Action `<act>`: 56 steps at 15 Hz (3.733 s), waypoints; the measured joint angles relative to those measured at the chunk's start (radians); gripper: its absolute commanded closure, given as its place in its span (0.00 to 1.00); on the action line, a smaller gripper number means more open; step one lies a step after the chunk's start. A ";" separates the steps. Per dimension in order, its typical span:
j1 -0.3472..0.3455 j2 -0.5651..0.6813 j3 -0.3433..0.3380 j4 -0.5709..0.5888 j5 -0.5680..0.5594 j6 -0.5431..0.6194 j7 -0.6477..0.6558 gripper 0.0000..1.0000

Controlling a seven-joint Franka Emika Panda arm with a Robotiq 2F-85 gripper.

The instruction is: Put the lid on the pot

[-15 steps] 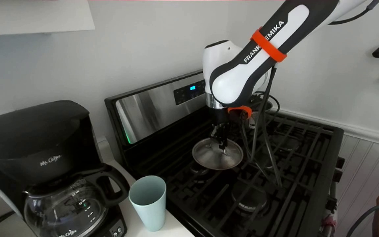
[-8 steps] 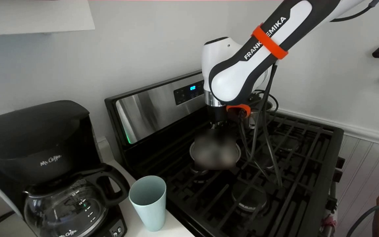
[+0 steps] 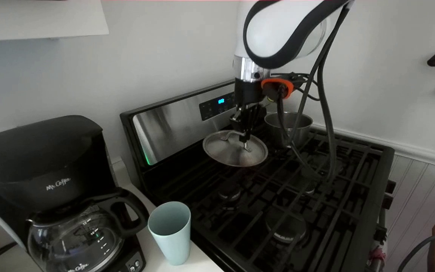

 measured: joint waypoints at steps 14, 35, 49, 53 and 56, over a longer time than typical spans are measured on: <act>-0.035 -0.084 -0.031 0.018 -0.033 -0.087 0.147 0.96; -0.243 0.175 -0.240 0.284 0.119 -0.211 0.330 0.96; -0.253 0.389 -0.289 0.495 0.116 -0.220 0.635 0.53; -0.250 0.384 -0.289 0.514 0.116 -0.257 0.632 0.25; -0.237 0.330 -0.282 0.497 0.098 -0.259 0.543 0.05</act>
